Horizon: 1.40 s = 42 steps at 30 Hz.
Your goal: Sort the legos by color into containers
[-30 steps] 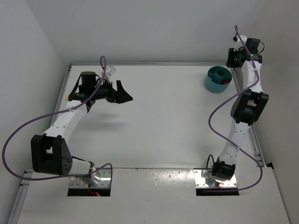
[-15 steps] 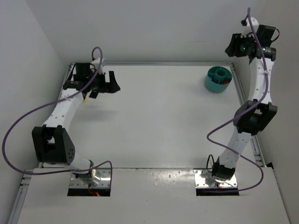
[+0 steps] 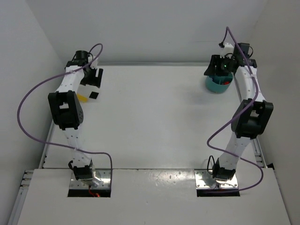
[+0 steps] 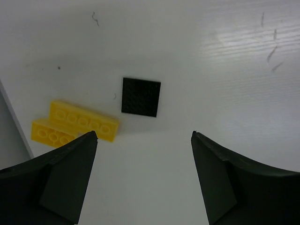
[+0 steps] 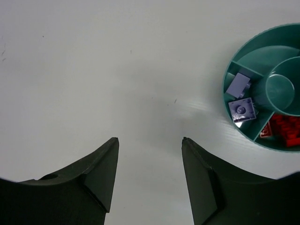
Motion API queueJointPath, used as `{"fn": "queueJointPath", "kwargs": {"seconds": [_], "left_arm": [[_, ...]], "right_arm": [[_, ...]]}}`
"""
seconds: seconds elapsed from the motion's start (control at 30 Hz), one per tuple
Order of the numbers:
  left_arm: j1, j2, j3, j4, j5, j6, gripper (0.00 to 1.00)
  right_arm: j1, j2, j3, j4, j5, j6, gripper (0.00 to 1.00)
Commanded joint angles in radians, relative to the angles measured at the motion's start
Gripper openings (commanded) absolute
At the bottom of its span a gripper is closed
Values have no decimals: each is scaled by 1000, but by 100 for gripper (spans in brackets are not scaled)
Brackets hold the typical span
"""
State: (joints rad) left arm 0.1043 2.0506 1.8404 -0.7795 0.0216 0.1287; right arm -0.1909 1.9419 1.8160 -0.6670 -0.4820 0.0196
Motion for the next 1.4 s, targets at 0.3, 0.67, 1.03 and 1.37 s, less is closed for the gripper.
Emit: {"fn": "queueJointPath", "kwargs": {"seconds": [0.3, 0.67, 1.03, 1.37], "left_arm": [[0, 303, 306, -204, -61, 91, 73], [0, 345, 253, -173, -61, 91, 83], [0, 419, 275, -142, -106, 100, 72], [43, 451, 255, -142, -13, 91, 62]], "right_arm": [[36, -120, -96, 113, -35, 65, 57], [45, -90, -96, 122, -53, 94, 57], [54, -81, -96, 122, -53, 94, 57], [54, -81, -76, 103, -53, 94, 57]]}}
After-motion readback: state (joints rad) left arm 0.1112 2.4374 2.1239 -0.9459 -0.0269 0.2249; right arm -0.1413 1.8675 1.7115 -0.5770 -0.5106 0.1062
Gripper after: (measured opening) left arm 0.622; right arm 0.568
